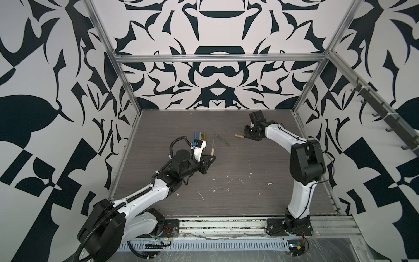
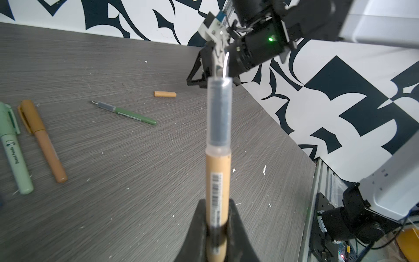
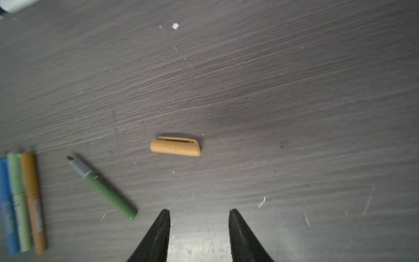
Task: Insert the pens into the pen caps
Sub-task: 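Move the right gripper over the tan cap and lower it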
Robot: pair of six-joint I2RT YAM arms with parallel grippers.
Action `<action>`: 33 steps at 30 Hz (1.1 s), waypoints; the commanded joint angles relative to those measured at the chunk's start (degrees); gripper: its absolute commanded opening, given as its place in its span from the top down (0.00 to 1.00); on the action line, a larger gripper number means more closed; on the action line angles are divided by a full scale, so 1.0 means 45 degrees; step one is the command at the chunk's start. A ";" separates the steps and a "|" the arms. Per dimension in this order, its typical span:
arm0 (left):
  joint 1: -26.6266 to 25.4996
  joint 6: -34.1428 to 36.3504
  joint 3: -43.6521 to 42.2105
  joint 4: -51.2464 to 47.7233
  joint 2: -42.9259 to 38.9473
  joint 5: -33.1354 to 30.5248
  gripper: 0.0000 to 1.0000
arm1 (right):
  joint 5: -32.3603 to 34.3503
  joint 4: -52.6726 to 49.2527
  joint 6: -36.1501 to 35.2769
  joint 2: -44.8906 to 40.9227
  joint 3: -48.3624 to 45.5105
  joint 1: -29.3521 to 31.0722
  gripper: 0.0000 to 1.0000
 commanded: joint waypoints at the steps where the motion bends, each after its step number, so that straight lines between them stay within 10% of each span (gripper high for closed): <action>1: -0.0039 0.0193 -0.0155 -0.0431 -0.0489 -0.0018 0.94 | 0.0744 -0.1170 -0.0667 0.0923 0.2242 0.0012 0.54; 16: -0.0040 0.0395 0.0215 -0.1830 -0.0946 0.0304 0.94 | 0.1298 -0.4238 -0.2174 0.5208 0.7859 0.0464 0.50; 33: -0.0044 0.0386 0.0632 -0.1790 -0.0508 0.0293 0.94 | 0.2482 -0.3390 -0.3392 0.3193 0.4018 0.1273 0.48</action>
